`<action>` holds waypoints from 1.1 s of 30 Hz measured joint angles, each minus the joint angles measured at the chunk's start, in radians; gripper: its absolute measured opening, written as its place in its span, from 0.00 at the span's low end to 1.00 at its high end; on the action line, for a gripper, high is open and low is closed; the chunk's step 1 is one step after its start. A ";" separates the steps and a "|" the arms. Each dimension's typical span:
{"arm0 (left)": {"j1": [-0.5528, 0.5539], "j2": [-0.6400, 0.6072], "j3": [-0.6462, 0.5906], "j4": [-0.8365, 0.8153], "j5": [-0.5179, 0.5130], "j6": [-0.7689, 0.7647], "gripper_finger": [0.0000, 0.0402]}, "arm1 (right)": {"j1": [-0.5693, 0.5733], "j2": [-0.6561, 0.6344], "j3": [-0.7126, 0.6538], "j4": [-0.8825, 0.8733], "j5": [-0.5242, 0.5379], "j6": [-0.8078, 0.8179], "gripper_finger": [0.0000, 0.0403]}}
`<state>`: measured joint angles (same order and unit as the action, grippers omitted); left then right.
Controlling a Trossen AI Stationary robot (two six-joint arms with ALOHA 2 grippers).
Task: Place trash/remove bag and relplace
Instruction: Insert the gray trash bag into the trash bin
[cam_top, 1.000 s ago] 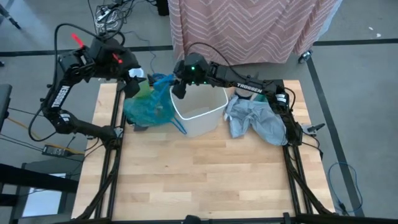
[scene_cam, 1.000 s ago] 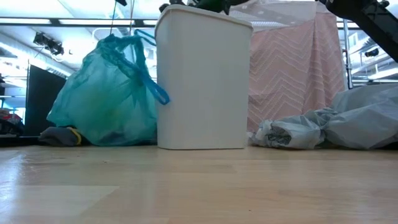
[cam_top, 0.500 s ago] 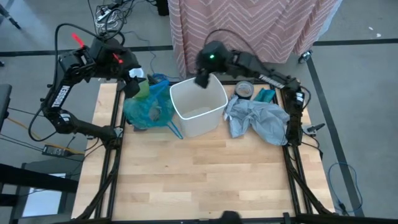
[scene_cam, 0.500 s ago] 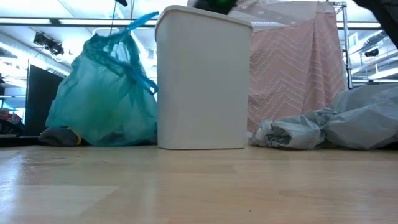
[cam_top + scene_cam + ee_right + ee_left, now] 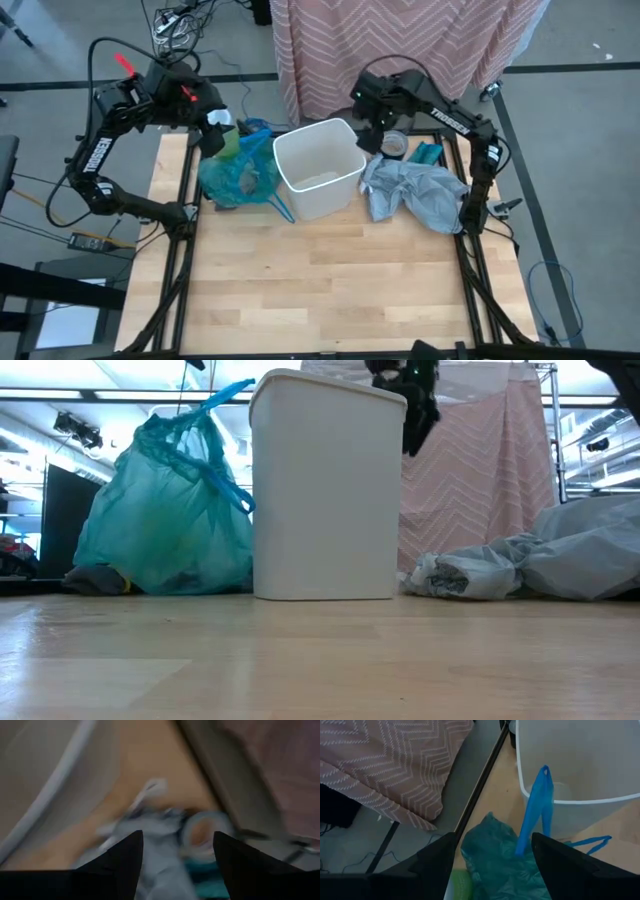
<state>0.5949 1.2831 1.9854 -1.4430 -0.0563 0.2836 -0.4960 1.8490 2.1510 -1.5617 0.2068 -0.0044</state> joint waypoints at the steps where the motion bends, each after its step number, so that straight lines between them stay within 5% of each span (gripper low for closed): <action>1: 0.000 0.000 0.000 -0.001 0.000 0.000 0.68 | -0.003 -0.002 -0.020 -0.005 -0.031 -0.016 0.57; 9: 0.001 0.000 0.000 -0.024 -0.002 -0.003 0.68 | -0.062 -0.033 -0.221 -0.004 -0.093 -0.132 0.55; 14: 0.001 -0.002 -0.020 -0.038 -0.003 -0.003 0.68 | -0.153 -0.053 -0.322 0.093 -0.270 -0.078 0.53; 23: 0.001 -0.001 -0.079 -0.039 -0.011 -0.003 0.68 | -0.176 -0.097 -0.269 0.220 -0.474 0.018 0.50; 26: 0.001 0.000 -0.092 -0.035 -0.011 -0.004 0.68 | -0.148 -0.106 -0.231 0.223 -0.437 0.009 0.49; 30: 0.001 0.000 -0.093 -0.032 -0.015 -0.004 0.68 | -0.119 -0.129 -0.205 0.183 -0.146 -0.144 0.47; 33: 0.001 -0.001 -0.093 -0.033 -0.016 -0.002 0.68 | -0.130 -0.109 -0.220 0.164 -0.104 -0.257 0.47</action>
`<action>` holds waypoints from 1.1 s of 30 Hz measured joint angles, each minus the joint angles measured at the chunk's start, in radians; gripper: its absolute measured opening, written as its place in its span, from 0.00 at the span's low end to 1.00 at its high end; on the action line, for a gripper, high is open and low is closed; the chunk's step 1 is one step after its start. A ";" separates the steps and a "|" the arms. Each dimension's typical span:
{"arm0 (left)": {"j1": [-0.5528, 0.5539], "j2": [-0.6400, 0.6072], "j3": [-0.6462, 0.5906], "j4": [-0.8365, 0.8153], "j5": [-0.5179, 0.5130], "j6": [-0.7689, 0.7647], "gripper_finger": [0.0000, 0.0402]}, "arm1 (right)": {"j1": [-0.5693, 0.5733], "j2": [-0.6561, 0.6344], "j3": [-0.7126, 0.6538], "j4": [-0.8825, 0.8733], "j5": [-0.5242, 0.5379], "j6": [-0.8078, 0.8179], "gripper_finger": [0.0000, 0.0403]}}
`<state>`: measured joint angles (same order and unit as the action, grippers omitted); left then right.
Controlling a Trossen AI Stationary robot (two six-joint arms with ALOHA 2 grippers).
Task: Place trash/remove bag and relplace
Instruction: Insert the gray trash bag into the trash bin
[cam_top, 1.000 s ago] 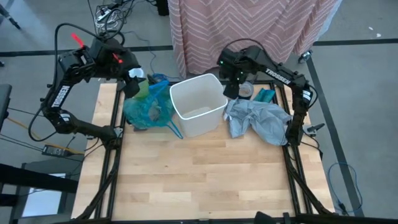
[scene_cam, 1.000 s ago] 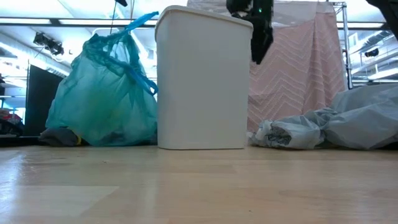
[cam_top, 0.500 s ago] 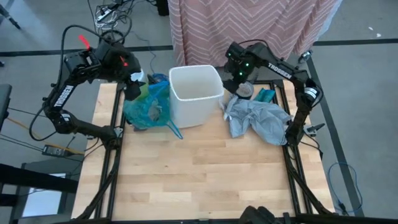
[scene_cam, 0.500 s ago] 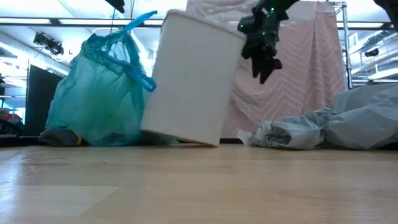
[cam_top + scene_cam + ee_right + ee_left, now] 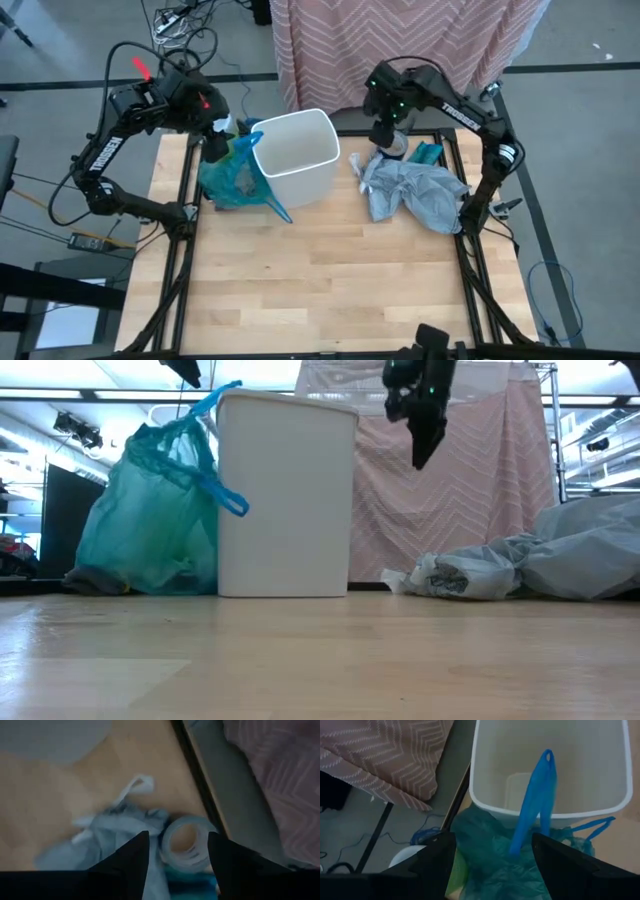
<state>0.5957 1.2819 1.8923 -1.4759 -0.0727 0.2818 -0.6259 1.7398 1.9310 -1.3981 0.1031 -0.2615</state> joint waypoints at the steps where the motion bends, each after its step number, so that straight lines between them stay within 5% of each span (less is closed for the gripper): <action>1: 0.000 0.000 0.000 -0.003 -0.001 0.000 0.68 | -0.003 0.007 -0.005 -0.013 -0.012 -0.014 0.47; 10: 0.000 -0.001 0.000 -0.039 -0.008 0.000 0.68 | -0.003 0.022 -0.213 -0.036 -0.077 -0.262 0.46; 19: 0.000 -0.001 0.000 -0.081 -0.008 -0.002 0.68 | 0.031 0.023 -0.420 0.226 -0.080 -0.408 0.47; 33: 0.000 -0.001 0.001 -0.095 -0.007 -0.002 0.68 | 0.062 0.024 -0.538 0.418 -0.080 -0.587 0.48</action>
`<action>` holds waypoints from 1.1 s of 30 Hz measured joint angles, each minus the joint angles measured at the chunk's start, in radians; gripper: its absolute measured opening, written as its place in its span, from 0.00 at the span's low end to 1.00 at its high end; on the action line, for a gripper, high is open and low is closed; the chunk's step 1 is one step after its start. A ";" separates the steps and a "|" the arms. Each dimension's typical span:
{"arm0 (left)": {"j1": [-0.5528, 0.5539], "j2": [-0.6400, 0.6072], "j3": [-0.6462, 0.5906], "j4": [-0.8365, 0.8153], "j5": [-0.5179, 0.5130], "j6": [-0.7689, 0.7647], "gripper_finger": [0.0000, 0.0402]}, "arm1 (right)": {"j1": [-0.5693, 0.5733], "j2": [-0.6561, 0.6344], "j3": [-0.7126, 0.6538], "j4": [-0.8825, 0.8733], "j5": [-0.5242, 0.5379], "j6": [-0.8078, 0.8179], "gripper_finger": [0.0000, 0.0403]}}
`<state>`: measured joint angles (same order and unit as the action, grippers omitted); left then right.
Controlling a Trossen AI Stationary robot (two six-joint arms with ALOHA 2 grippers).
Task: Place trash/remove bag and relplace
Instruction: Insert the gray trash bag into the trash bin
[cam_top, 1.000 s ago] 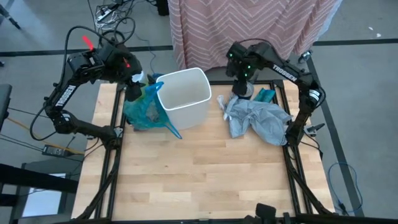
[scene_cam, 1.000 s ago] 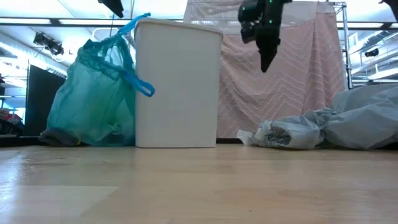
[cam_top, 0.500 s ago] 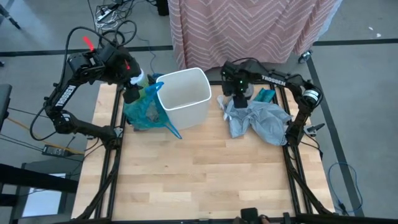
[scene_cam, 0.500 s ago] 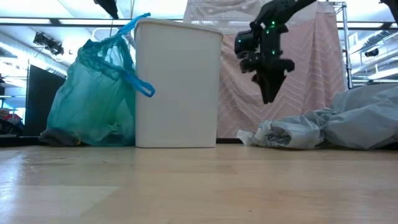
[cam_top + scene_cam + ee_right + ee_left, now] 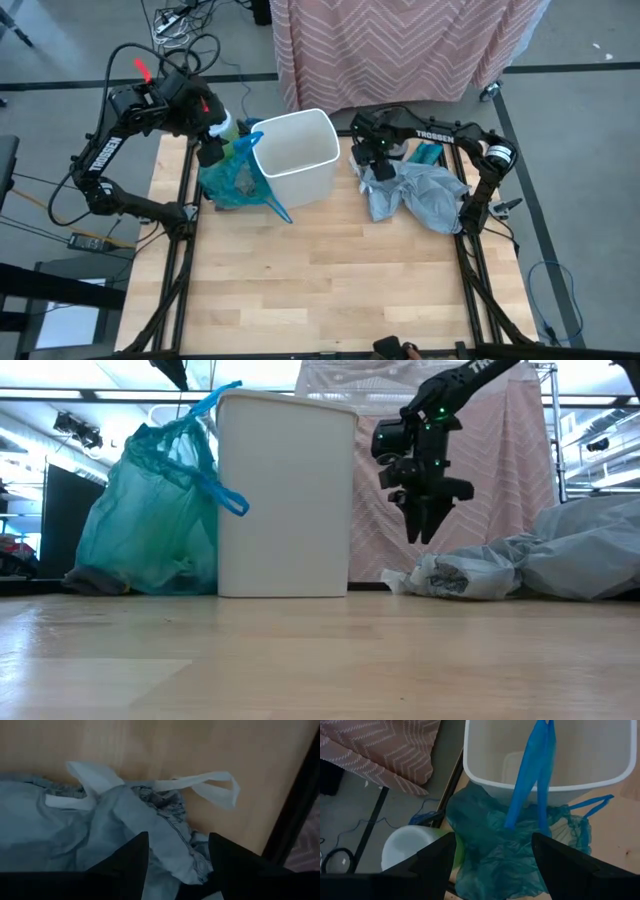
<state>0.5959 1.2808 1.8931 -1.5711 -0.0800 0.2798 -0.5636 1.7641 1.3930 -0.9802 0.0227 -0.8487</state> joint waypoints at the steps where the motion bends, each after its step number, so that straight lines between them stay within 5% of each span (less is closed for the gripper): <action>1: 0.000 0.000 0.000 0.000 0.000 0.000 0.68 | 0.000 0.000 -0.007 0.002 0.000 -0.001 0.48; 7: 0.000 0.000 0.000 0.001 0.000 0.000 0.68 | 0.001 0.001 -0.063 -0.005 0.004 -0.017 0.49; 17: 0.000 0.000 0.000 0.019 -0.022 0.000 0.68 | 0.053 0.001 0.024 -0.148 -0.030 0.427 0.47; 24: 0.000 0.000 0.000 0.043 -0.027 -0.011 0.68 | 0.097 0.000 0.124 -0.158 -0.274 0.774 0.47; 33: 0.000 0.000 0.000 0.019 -0.028 -0.023 0.68 | 0.209 0.000 0.008 -0.147 -0.125 0.942 0.46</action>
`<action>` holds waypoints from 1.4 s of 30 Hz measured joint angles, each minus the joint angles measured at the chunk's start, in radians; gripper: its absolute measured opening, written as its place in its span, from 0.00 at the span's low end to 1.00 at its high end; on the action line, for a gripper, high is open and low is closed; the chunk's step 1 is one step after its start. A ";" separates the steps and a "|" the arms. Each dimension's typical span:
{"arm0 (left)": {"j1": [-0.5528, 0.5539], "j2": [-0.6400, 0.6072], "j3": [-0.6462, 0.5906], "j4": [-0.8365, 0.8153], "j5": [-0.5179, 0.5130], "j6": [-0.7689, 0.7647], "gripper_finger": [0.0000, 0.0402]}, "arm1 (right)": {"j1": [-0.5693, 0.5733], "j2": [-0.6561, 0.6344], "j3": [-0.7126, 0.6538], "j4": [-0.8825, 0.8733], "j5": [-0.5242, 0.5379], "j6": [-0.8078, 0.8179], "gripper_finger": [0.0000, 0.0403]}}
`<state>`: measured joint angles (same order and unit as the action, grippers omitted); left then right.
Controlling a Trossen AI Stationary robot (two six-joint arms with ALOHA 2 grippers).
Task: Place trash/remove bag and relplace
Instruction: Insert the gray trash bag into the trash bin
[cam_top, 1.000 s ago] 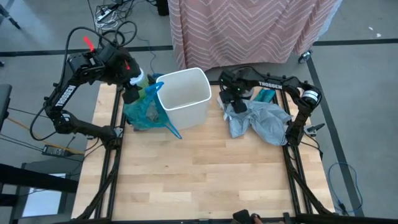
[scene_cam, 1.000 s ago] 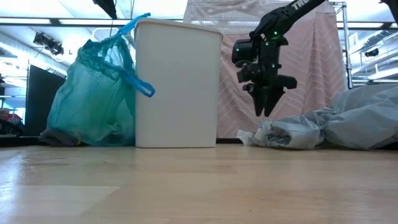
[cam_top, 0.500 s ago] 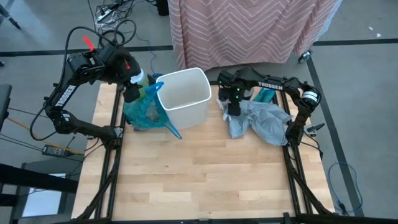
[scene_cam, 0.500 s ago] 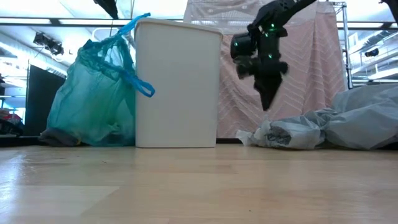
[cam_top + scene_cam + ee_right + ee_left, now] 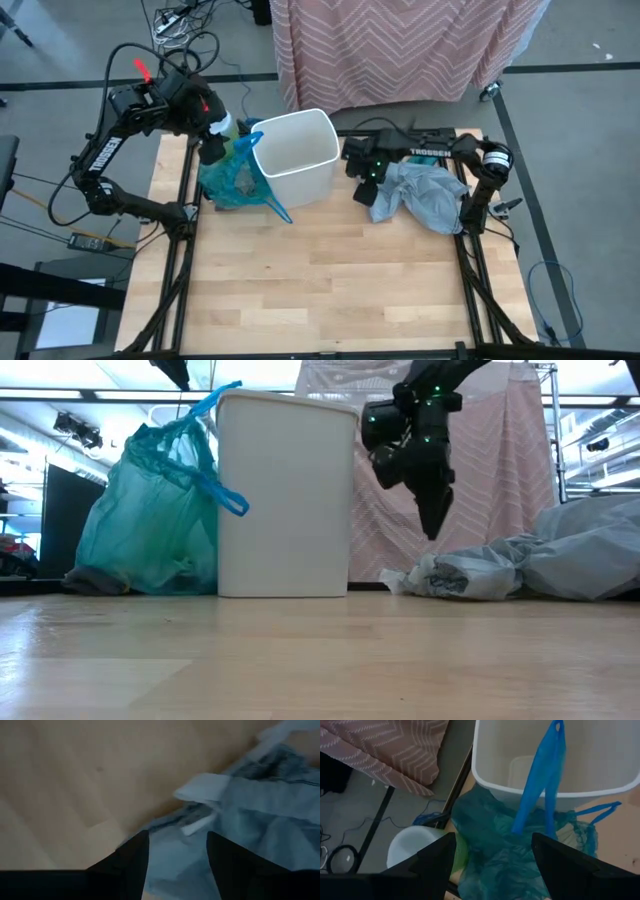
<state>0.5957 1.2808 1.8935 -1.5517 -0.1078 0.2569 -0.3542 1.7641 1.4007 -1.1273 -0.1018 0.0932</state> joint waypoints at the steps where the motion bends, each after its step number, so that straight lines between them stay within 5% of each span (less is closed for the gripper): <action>1: 0.000 0.000 0.000 0.000 0.000 0.000 0.68 | 0.004 0.000 -0.007 0.004 0.024 0.010 0.46; 21: 0.000 -0.001 0.000 0.002 0.000 0.000 0.68 | -0.011 0.000 -0.139 0.186 0.138 0.090 0.43; 31: 0.000 -0.006 0.000 0.004 0.000 0.000 0.68 | -0.014 0.000 -0.136 0.184 0.124 0.135 0.02; 36: 0.000 -0.006 0.000 0.009 0.000 -0.001 0.68 | 0.002 0.001 -0.037 0.094 0.102 0.183 0.00; 42: 0.000 -0.006 0.000 0.110 0.033 -0.027 0.68 | 0.015 0.001 0.196 -0.102 0.202 0.220 0.00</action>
<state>0.5961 1.2743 1.8935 -1.4419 -0.0752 0.2294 -0.3396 1.7649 1.5971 -1.2295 0.1000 0.3134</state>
